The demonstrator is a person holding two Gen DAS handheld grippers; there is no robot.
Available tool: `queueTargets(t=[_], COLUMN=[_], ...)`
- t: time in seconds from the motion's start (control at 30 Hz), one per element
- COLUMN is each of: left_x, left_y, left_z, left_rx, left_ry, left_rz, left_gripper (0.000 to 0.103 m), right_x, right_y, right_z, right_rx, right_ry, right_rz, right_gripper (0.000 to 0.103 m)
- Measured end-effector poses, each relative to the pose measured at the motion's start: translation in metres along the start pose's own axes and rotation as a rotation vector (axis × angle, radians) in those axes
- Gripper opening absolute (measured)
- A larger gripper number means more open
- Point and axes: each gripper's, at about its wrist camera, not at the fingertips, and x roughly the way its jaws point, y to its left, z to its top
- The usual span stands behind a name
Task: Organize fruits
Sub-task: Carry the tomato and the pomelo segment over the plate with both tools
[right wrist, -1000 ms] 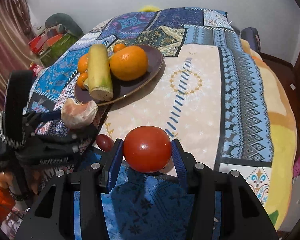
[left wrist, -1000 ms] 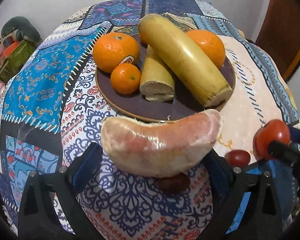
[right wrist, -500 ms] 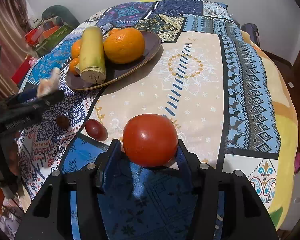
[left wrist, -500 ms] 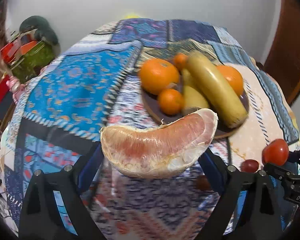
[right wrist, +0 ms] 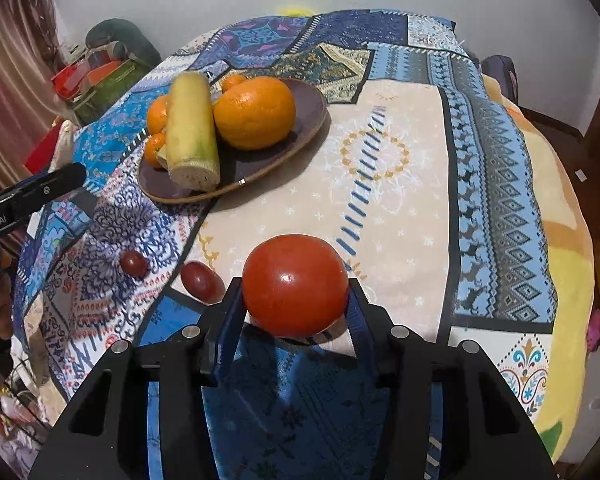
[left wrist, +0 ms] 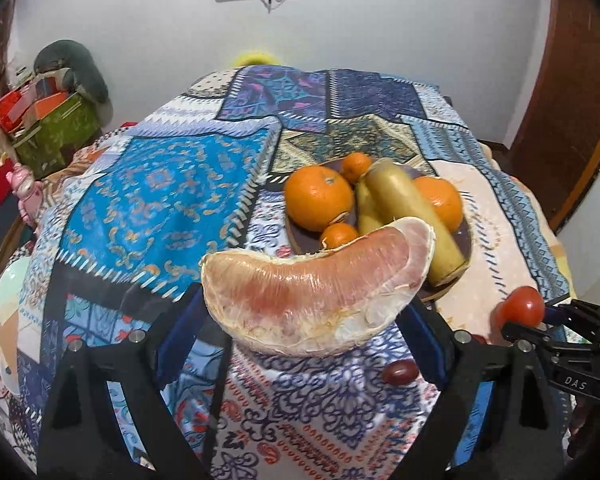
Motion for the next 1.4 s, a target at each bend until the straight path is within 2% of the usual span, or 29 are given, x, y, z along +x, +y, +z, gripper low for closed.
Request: queueTargets(t=[0.4,0.67,0.8,0.93,1.2,1.4], left_x=[0.017,0.047,0.065,0.067,0.064,0.056], left_y=[-0.016,-0.029,-0.03,-0.031,-0.03,-0.026], left_z=[0.035,0.056,0.055,0.055,0.052,0.051], left_rx=[0.018,0.042,0.071,0.102,0.149,0.138], left_ry=[0.002,0.02,0.066,0.037,0.037,0.033], left_rz=[-0.1,-0.123,-0.157,-0.156,-0.181,-0.197], left_gripper=[0.092,0.093,0.096,0.098,0.098,0.099], right_x=[-0.019,-0.012,-0.002,0.006,0.017,0.021], right_y=[0.001,0.009,0.01,0.008,0.008,0.013], right_z=[0.055,0.092,0.106,0.114,0.122,0.13], right_rx=[-0.013,-0.052,-0.066,-0.073,-0.08,-0.09], right_ry=[-0.122,-0.169,-0.17,-0.169,-0.16,-0.161], right_rz=[0.009,0.003,0.0,0.003,0.013,0.025], right_gripper=[0.045,0.045,0.045,0.045,0.045,0.045])
